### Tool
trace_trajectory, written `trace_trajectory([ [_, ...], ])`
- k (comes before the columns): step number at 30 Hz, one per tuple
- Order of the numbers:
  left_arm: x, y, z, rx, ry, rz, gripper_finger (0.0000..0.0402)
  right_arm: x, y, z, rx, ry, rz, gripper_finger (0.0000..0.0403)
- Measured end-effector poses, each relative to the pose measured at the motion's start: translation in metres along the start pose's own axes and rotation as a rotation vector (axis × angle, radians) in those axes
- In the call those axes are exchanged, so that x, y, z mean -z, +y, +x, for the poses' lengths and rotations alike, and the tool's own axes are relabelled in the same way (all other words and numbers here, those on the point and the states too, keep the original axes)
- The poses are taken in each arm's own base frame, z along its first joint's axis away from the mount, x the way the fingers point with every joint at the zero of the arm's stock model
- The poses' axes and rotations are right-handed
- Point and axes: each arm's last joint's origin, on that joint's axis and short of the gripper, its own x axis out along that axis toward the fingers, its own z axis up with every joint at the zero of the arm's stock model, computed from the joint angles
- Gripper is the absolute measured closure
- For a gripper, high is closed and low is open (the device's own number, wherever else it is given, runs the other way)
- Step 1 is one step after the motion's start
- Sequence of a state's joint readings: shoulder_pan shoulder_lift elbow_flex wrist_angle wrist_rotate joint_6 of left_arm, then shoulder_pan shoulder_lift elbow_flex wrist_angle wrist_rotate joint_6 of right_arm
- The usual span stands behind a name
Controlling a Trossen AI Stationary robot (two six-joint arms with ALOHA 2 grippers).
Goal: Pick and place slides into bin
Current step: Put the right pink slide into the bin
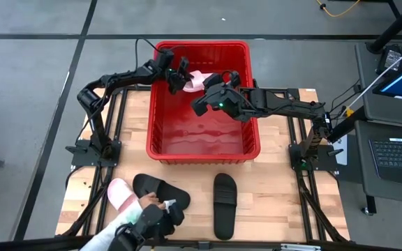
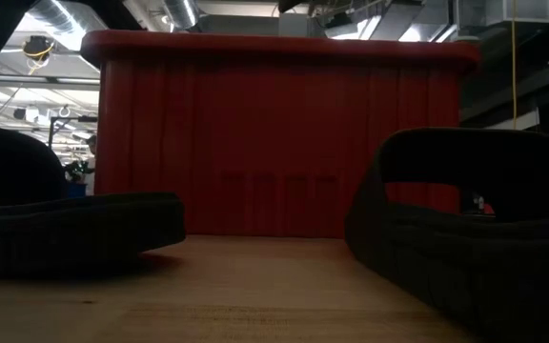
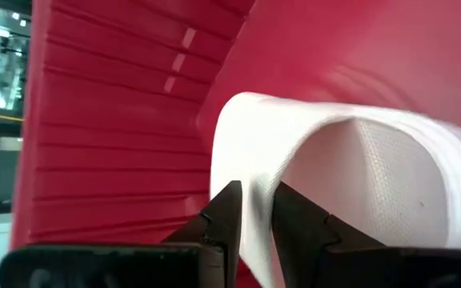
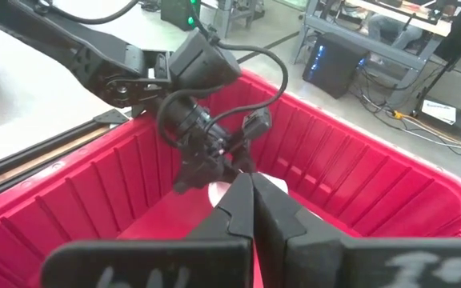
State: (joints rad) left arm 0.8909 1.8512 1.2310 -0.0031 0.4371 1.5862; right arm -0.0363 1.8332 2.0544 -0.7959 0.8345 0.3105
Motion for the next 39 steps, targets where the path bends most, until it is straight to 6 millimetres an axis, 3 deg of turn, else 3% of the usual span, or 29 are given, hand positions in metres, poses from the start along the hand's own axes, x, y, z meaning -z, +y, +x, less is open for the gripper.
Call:
trace_trajectory([
  [7,-0.0121,-0.0026,-0.0032,0.055,-0.01,-0.014,0.0338,0.0,0.0,0.0,0.0,0.0,0.0,0.0401],
  [14,-0.0068,-0.0064,-0.0013,0.099,0.155,0.065,0.0338,-0.0016,0.0013,-0.0001,-0.029,-0.007,0.016,0.0401],
  [39,-0.0038,-0.0027,-0.0014,0.074,0.336,0.082,0.0338,-0.0018,0.0029,0.0,-0.075,0.002,0.023,0.04],
])
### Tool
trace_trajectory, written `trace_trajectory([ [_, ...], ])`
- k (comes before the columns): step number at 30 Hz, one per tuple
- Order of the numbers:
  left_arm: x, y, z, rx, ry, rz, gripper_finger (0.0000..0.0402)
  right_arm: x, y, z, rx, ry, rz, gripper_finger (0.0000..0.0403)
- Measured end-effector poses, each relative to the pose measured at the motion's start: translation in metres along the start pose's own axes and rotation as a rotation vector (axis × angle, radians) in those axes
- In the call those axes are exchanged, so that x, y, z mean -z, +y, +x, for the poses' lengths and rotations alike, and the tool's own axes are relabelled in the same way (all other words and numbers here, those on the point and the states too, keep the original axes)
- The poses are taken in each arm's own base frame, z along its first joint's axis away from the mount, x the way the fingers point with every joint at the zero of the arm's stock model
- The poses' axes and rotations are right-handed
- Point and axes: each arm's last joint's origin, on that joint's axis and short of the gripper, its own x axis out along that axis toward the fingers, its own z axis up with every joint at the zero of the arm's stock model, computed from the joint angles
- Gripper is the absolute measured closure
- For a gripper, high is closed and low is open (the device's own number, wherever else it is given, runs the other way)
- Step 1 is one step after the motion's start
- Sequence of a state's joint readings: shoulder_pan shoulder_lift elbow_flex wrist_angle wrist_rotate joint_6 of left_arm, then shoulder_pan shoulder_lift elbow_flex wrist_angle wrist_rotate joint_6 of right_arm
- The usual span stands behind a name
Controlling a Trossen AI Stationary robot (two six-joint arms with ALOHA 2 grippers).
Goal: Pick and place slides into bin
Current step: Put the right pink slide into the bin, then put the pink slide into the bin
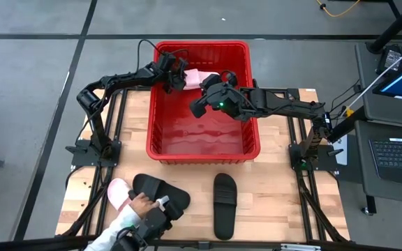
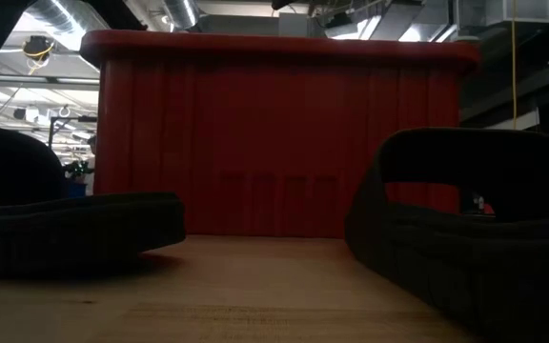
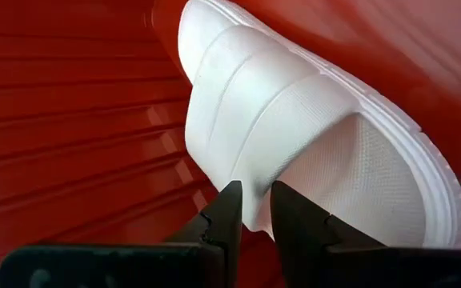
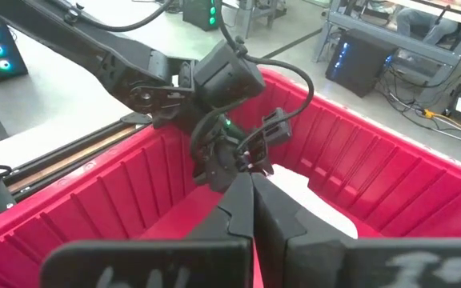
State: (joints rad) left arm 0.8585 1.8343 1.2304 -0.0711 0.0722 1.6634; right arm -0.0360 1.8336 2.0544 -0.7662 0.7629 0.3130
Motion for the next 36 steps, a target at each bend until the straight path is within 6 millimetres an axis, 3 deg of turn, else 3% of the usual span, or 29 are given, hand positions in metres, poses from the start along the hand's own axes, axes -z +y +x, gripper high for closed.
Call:
trace_trajectory([
  [10,-0.004,0.003,0.0,-0.014,0.114,0.046,0.0338,0.0,0.0,0.0,-0.006,0.002,0.001,0.04],
  [25,-0.008,0.01,-0.004,-0.064,0.146,0.057,0.0338,0.0,0.0,0.0,-0.007,0.002,-0.004,0.04],
  [31,-0.009,0.031,-0.029,-0.201,0.13,-0.015,0.0344,0.0,0.0,0.0,-0.007,0.002,-0.055,0.04],
  [36,-0.011,0.055,-0.075,-0.338,0.044,-0.094,0.0361,-0.001,0.0,0.0,-0.002,-0.006,-0.109,0.04],
])
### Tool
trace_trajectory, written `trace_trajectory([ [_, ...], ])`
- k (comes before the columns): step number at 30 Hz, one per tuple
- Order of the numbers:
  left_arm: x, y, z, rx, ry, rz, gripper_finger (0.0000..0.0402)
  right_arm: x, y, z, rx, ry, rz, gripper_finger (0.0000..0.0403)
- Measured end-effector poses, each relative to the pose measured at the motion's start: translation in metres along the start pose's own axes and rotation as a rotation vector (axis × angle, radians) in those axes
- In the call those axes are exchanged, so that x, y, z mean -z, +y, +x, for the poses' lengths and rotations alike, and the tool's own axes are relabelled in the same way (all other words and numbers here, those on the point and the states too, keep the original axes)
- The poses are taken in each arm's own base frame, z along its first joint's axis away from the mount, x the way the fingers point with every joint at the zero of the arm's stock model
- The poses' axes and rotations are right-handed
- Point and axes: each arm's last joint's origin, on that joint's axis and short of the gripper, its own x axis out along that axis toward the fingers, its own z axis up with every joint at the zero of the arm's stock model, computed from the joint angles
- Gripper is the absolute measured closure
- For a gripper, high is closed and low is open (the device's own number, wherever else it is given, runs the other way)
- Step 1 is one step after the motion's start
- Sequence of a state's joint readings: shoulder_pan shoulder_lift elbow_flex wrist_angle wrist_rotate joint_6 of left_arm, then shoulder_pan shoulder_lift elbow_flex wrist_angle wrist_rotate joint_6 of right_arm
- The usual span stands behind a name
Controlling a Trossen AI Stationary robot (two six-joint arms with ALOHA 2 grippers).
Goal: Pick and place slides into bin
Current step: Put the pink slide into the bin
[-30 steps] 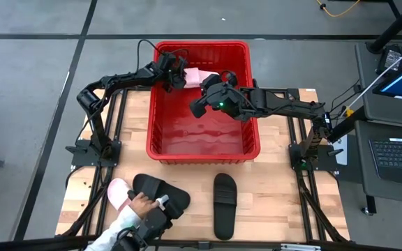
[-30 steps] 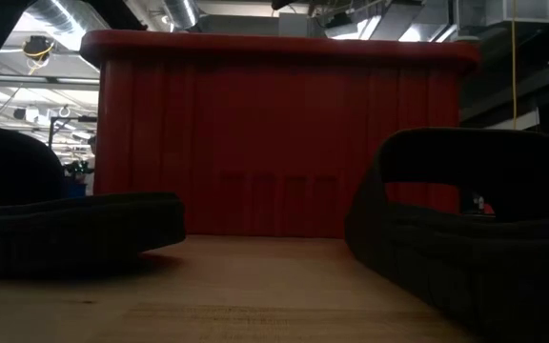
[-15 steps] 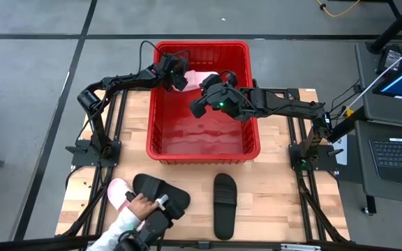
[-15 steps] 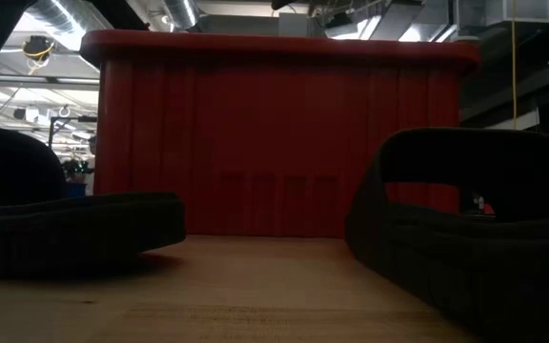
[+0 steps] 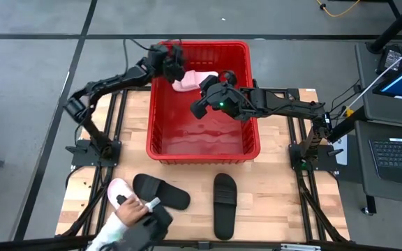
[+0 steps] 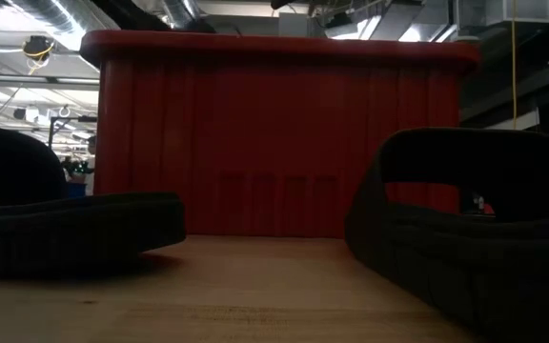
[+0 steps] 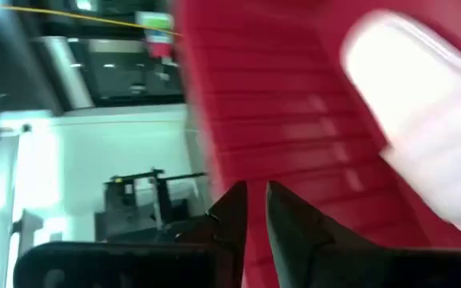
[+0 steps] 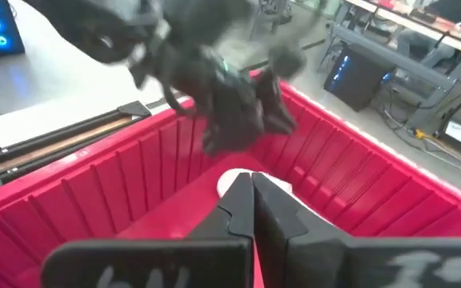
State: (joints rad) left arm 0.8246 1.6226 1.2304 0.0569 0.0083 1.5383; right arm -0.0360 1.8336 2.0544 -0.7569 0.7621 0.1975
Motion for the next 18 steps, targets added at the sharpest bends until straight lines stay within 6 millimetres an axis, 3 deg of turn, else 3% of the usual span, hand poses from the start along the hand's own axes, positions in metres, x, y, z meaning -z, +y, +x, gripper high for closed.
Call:
trace_trajectory([
  [6,-0.003,0.043,-0.058,-0.171,-0.074,-0.151,0.038,-0.004,0.0,0.0,0.011,-0.033,-0.074,0.04],
  [11,-0.005,0.068,-0.106,-0.289,-0.116,-0.322,0.0396,-0.01,-0.005,-0.004,0.012,-0.062,-0.143,0.04],
  [18,-0.01,0.074,-0.166,-0.251,-0.179,-0.42,0.04,-0.025,-0.028,-0.032,0.001,-0.121,-0.165,0.04],
])
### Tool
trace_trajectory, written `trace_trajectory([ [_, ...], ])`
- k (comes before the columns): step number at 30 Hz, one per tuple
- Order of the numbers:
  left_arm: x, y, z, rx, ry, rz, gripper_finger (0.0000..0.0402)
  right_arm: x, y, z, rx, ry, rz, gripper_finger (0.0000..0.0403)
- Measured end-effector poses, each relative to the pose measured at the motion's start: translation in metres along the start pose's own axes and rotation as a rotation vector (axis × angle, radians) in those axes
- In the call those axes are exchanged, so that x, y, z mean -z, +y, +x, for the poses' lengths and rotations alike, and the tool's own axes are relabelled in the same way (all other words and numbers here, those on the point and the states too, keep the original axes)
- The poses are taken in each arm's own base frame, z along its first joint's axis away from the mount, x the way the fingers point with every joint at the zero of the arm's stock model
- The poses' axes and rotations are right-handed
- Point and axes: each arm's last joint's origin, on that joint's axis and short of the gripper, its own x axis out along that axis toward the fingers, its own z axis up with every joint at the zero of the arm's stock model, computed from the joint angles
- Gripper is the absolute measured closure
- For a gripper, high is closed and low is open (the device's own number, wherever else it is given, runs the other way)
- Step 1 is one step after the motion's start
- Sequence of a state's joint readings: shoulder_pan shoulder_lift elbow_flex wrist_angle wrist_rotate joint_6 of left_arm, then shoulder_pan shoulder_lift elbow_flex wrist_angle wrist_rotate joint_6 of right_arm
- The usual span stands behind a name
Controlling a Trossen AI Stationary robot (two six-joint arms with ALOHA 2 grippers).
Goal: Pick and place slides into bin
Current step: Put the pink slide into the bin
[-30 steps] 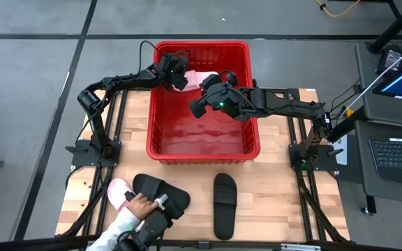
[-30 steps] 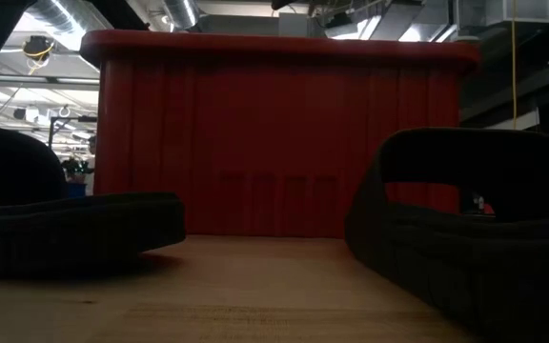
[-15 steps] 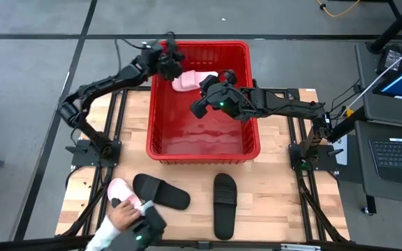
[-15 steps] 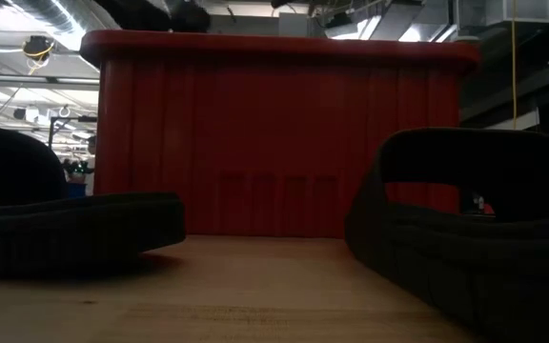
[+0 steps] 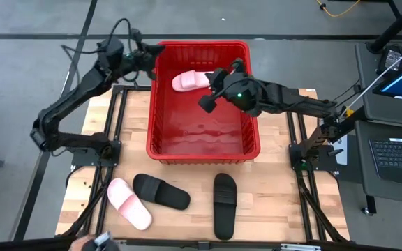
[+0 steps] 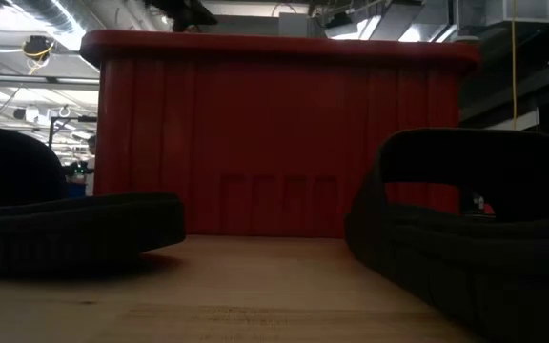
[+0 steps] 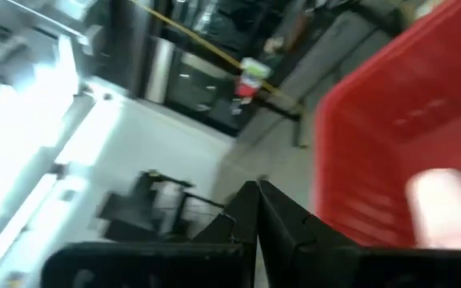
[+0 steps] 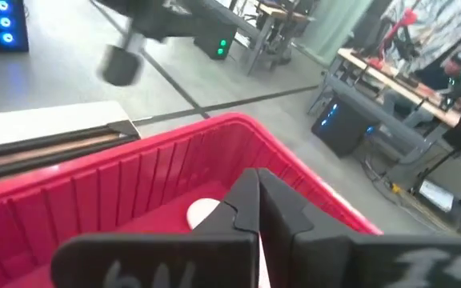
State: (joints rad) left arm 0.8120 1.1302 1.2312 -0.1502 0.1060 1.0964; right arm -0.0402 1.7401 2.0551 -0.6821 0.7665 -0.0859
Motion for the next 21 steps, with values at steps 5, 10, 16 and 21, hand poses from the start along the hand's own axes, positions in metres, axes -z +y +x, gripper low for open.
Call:
trace_trajectory([
  [5,-0.012,-0.006,-0.039,0.127,-0.005,-0.112,0.04,-0.005,-0.013,-0.014,-0.038,-0.021,-0.01,0.04],
  [10,-0.025,-0.007,-0.076,0.178,-0.058,-0.263,0.0401,0.0,-0.01,-0.014,-0.119,0.019,-0.022,0.04],
  [16,-0.038,-0.006,-0.12,0.196,-0.146,-0.443,0.0401,0.028,0.013,0.007,-0.146,0.07,-0.014,0.04],
  [21,-0.043,-0.011,-0.15,0.28,-0.212,-0.539,0.04,0.05,0.031,0.024,-0.269,0.027,-0.031,0.0401],
])
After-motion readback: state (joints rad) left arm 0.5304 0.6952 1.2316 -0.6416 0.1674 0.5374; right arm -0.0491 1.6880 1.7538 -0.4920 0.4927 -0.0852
